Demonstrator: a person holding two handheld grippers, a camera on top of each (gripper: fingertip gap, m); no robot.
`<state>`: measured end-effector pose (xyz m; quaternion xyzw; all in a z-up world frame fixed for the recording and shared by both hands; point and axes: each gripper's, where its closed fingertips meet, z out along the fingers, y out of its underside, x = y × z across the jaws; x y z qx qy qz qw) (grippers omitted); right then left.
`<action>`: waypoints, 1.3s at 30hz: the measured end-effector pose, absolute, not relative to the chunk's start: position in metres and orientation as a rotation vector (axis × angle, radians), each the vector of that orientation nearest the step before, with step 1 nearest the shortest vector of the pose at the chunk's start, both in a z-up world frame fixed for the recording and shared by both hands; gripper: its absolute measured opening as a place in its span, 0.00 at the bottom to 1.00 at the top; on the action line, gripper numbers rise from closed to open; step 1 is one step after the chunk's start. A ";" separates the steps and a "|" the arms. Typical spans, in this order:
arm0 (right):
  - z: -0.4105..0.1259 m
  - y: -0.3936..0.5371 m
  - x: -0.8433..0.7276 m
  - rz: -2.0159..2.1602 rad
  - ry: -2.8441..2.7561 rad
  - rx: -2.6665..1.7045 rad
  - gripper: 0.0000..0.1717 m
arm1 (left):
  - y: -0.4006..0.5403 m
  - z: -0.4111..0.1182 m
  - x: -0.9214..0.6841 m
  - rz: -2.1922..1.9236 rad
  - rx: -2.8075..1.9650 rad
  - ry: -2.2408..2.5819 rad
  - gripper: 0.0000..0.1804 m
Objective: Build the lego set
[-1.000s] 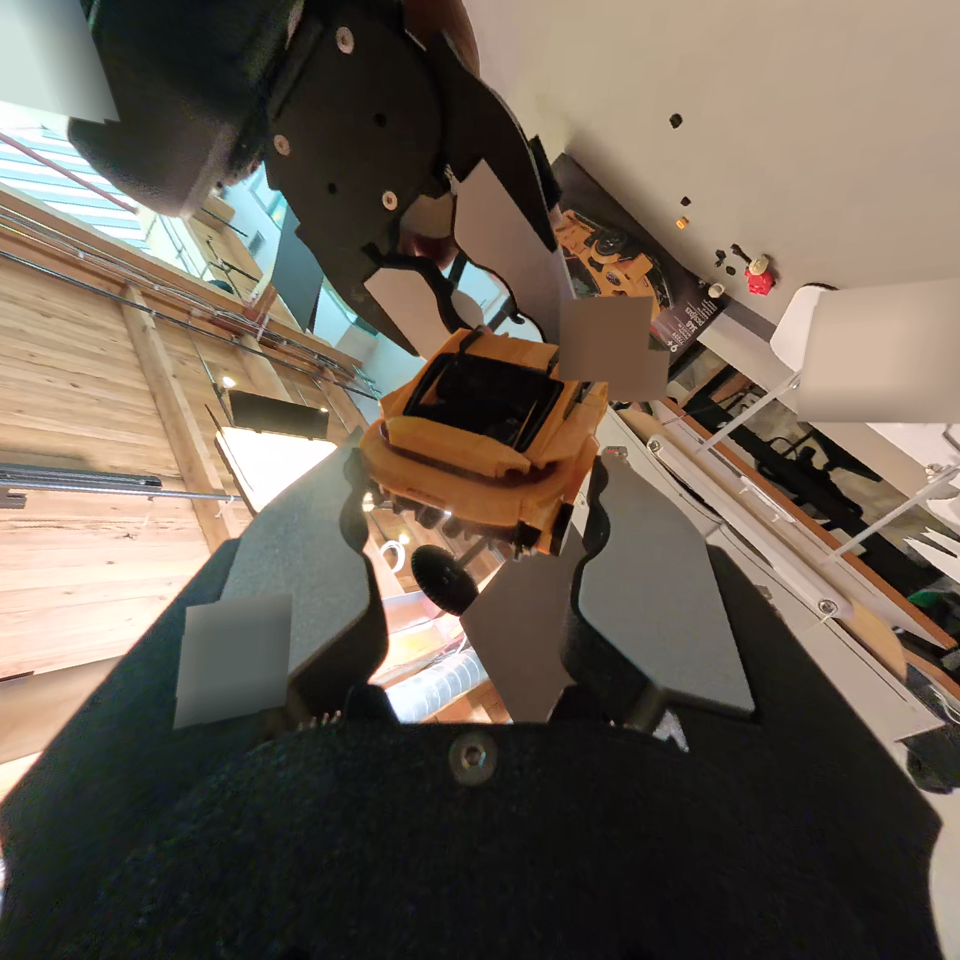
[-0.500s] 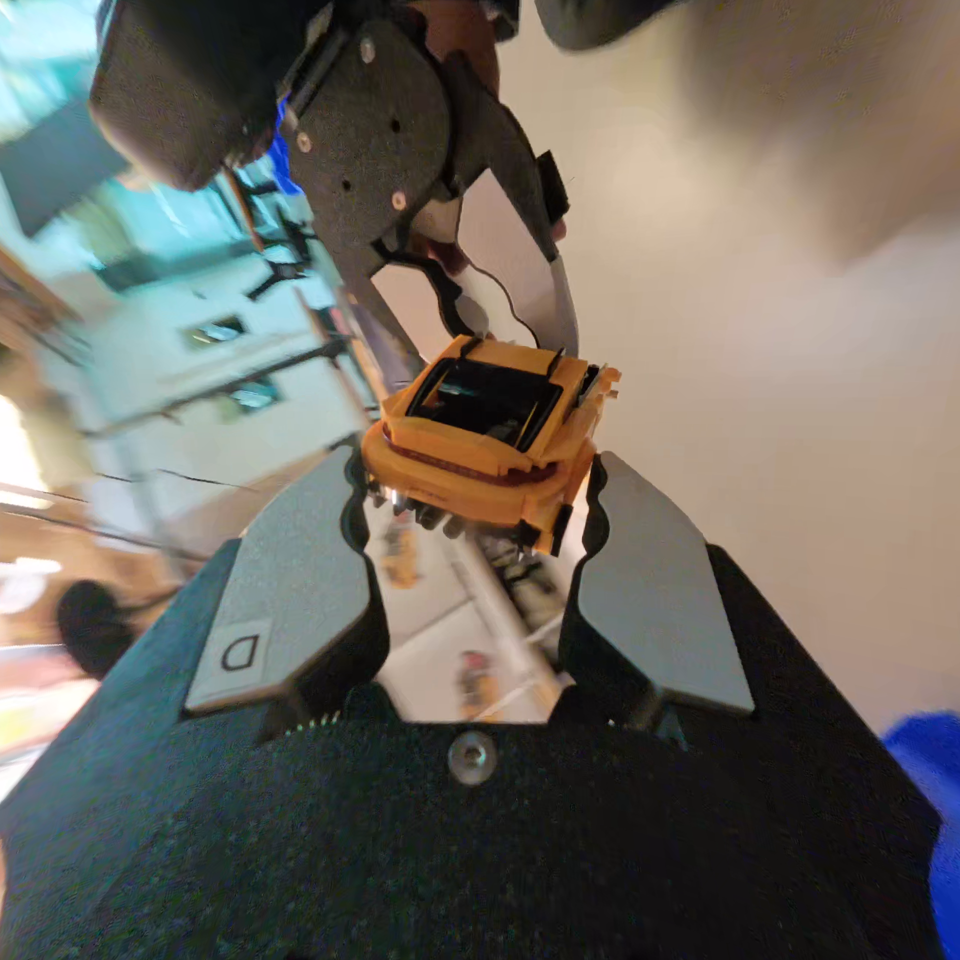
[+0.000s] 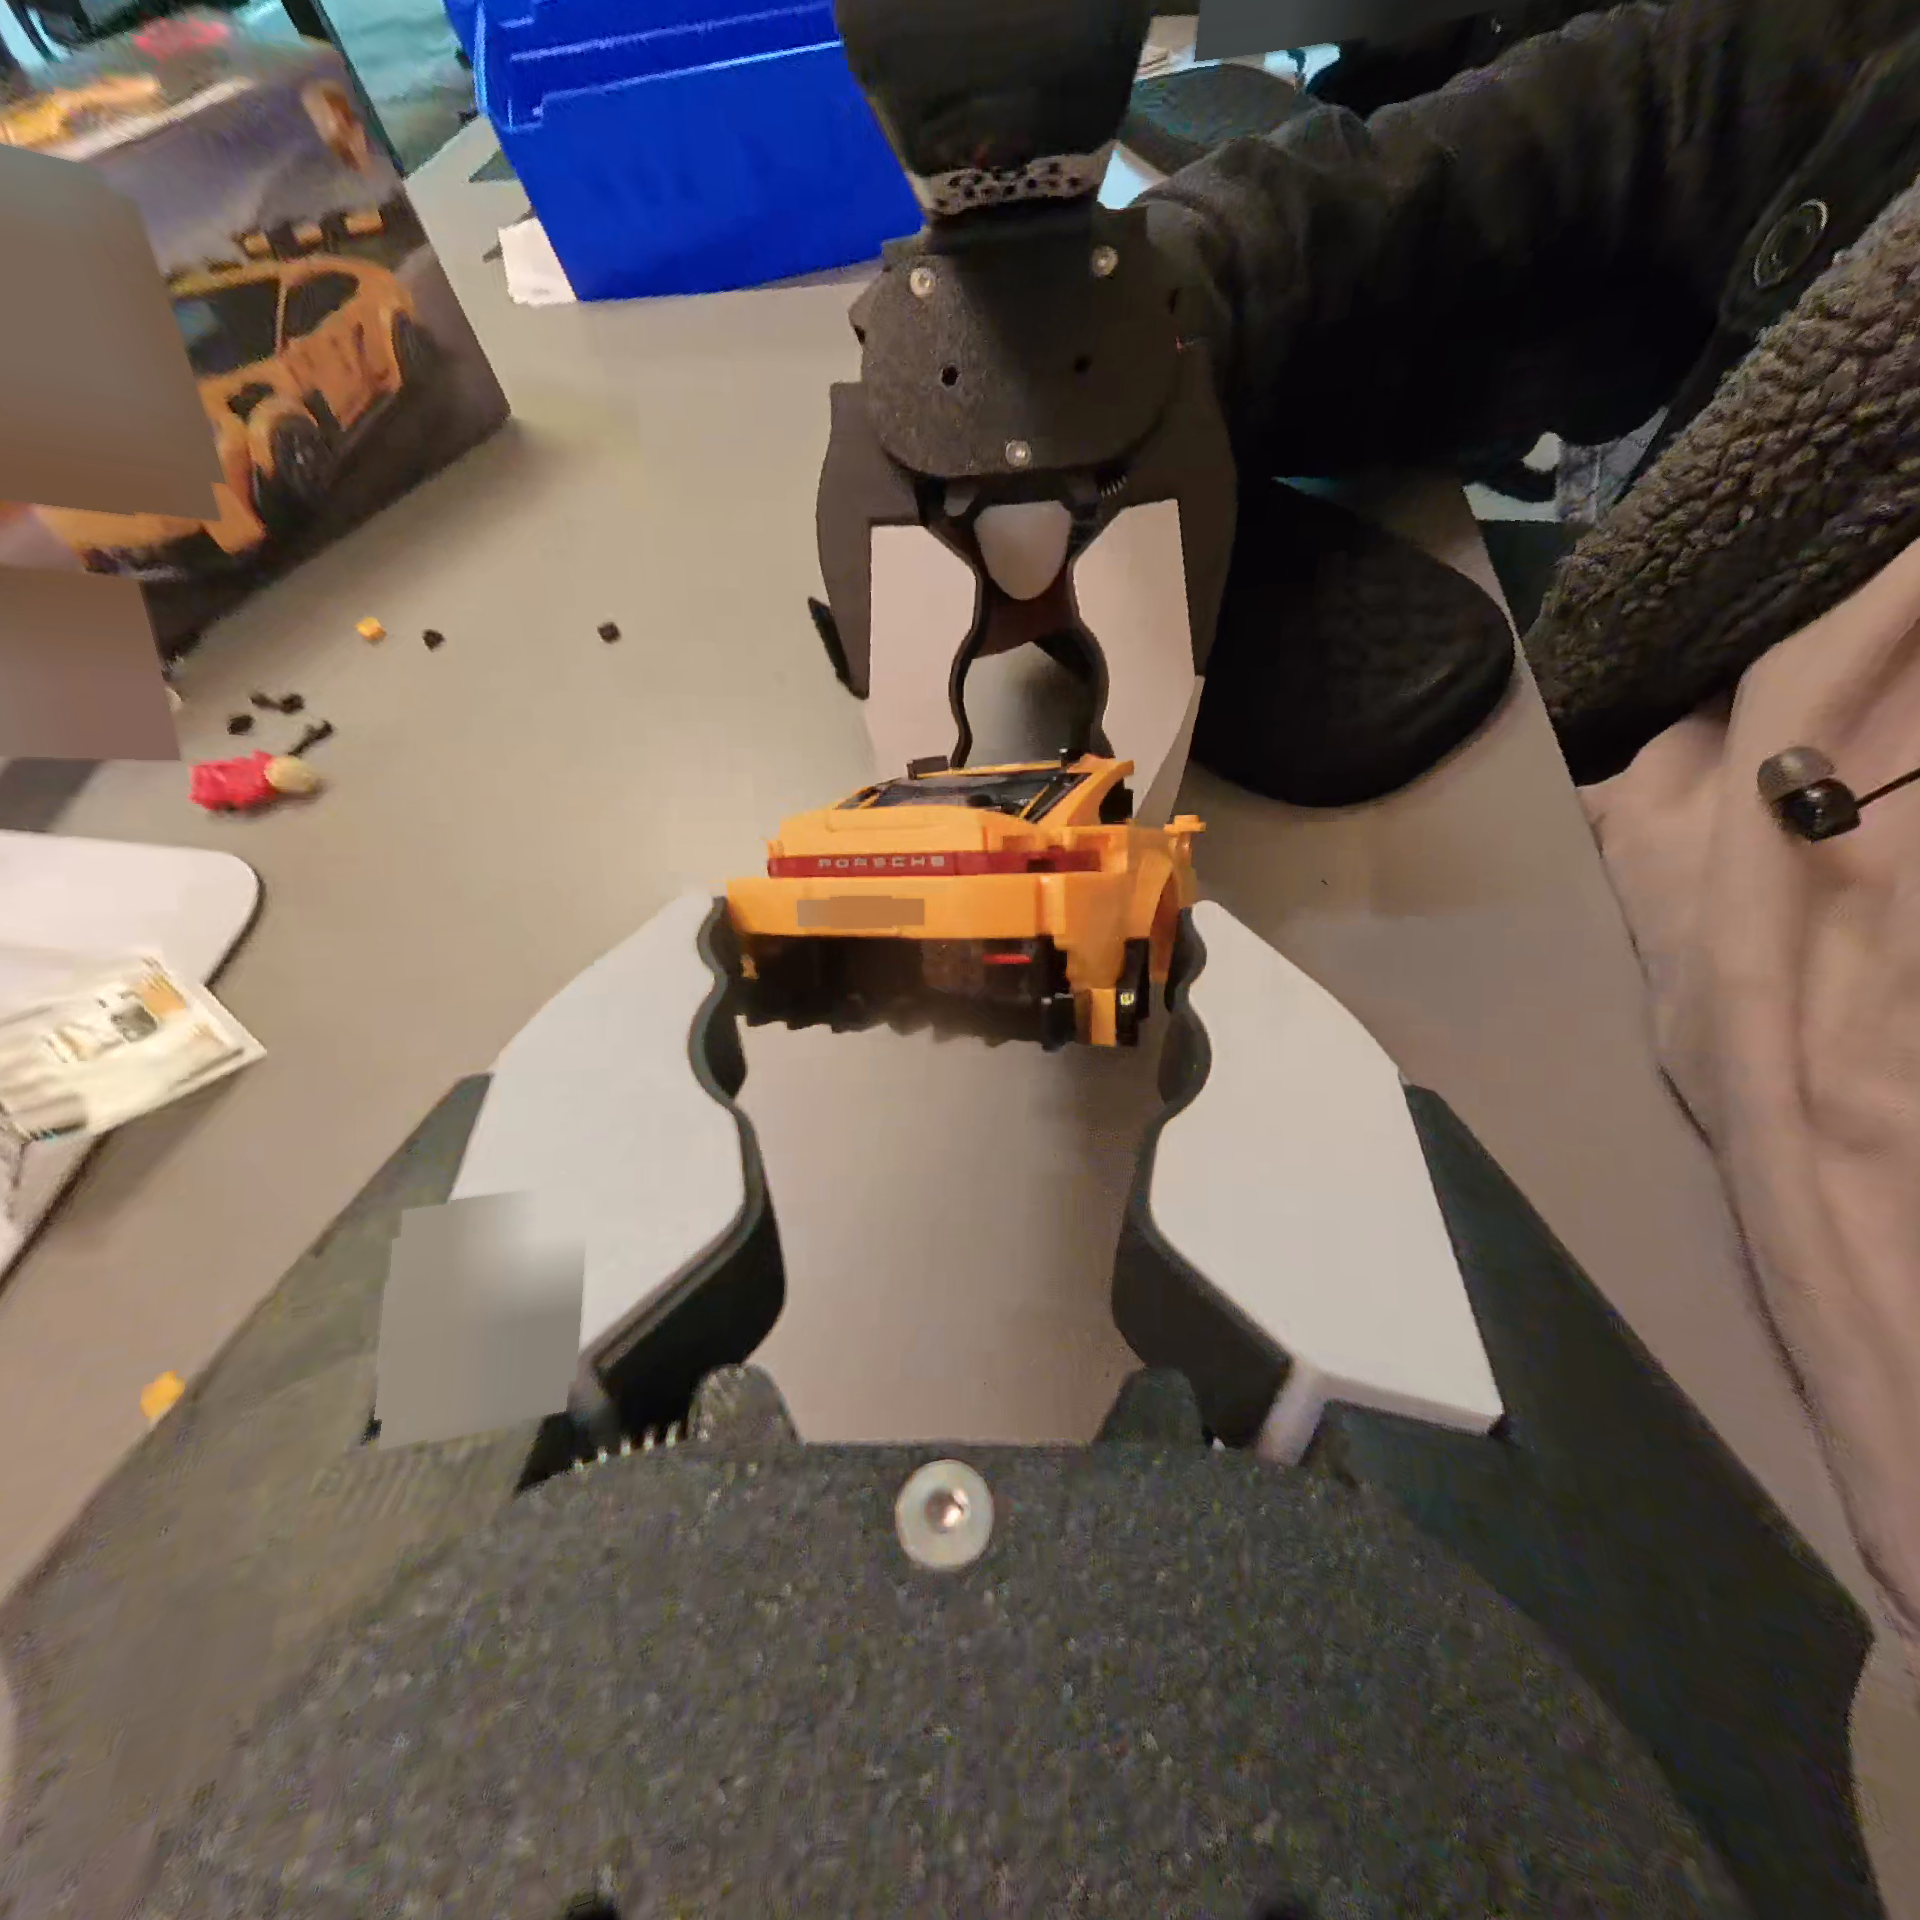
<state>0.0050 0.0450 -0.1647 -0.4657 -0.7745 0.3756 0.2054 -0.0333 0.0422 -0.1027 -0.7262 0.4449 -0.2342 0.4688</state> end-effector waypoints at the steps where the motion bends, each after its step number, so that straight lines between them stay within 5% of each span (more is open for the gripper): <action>1: -0.165 0.045 0.005 1.040 -2.167 -1.297 0.24 | 0.041 -0.104 -0.035 -0.589 -1.797 1.081 0.44; 6: -0.150 0.045 0.005 1.128 -2.142 -1.310 0.28 | 0.043 -0.107 -0.042 -0.559 -1.870 1.093 0.43; 12: -0.134 0.035 -0.017 1.144 -2.051 -1.395 0.55 | 0.046 -0.100 -0.026 -0.502 -1.860 1.170 0.41; 16: -0.140 0.033 -0.023 1.133 -2.021 -1.428 0.45 | 0.050 -0.096 -0.012 -0.464 -1.824 1.201 0.41; 26: -0.131 0.038 -0.021 1.277 -1.842 -1.352 0.44 | 0.057 -0.086 -0.002 -0.840 -1.789 0.758 0.53; 29: -0.124 0.033 -0.027 1.261 -1.824 -1.291 0.44 | 0.055 -0.086 0.011 -0.899 -1.745 0.730 0.49; 39: -0.114 0.054 -0.026 1.126 -1.755 -1.264 0.46 | 0.058 -0.090 -0.002 -0.521 -1.949 1.113 0.48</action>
